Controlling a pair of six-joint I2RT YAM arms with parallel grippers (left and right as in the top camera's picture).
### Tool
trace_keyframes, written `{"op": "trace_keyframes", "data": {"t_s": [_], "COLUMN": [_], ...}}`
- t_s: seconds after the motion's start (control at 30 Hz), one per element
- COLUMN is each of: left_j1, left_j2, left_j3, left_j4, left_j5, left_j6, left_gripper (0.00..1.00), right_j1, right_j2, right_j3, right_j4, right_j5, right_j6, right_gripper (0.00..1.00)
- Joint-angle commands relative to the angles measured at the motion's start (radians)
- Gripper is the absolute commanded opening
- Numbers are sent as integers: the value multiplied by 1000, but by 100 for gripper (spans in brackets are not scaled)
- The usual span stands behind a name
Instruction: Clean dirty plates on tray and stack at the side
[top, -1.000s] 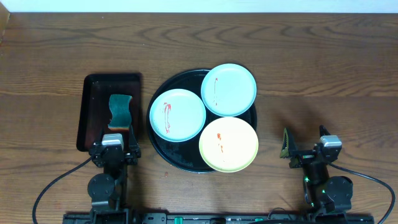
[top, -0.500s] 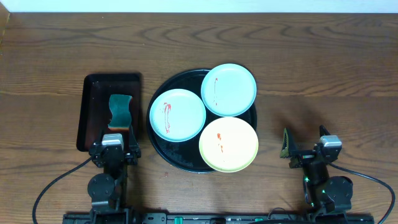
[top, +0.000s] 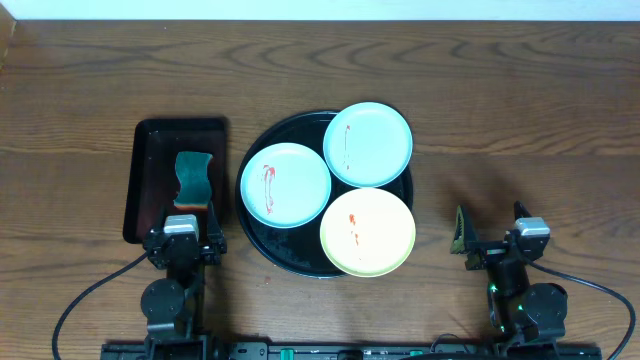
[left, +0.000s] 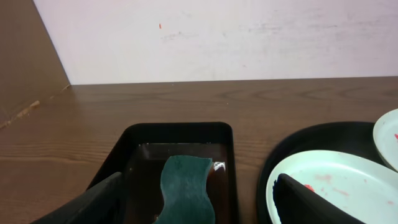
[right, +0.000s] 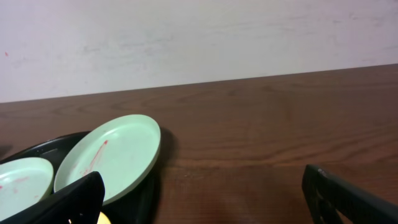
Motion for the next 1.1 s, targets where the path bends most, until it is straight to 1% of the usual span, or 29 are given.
{"op": "trace_keyframes", "data": {"t_s": [0.0, 0.2, 0.33, 0.37, 0.43, 0.53, 0.67, 0.8, 0.93, 1.07], "left_j1": [-3, -3, -3, -3, -3, -3, -3, -3, -3, -3], "left_j2": [-6, -6, 4, 8, 19, 54, 143, 276, 423, 559], "left_j3": [-9, -9, -9, -5, 11, 61, 179, 329, 503, 660], "left_j4": [-49, -50, -48, -48, -53, -80, -166, -242, -339, -452], "left_j5": [-12, -12, -12, -12, -2, 51, 60, 71, 90, 97], "left_j6": [6, -7, -72, -139, -209, -224, -255, -272, -271, -272], "left_gripper": [76, 76, 76, 76, 76, 75, 76, 75, 76, 76], "right_j1": [0, 0, 0, 0, 0, 0, -1, -1, 0, 0], "right_j2": [-5, -5, -5, -5, -5, -5, 6, 71, 195, 349], "right_j3": [-3, -3, -2, 2, 14, 46, 110, 200, 306, 435], "right_j4": [-4, 1, 3, 7, 7, 7, -16, -64, -98, -178], "right_j5": [13, 12, -30, -69, -100, -107, -107, -107, -108, -108], "right_j6": [8, 8, 8, 8, 12, 11, 11, 6, -11, -12], "right_gripper": [99, 99, 99, 99, 99, 99, 99, 99, 99, 99]}}
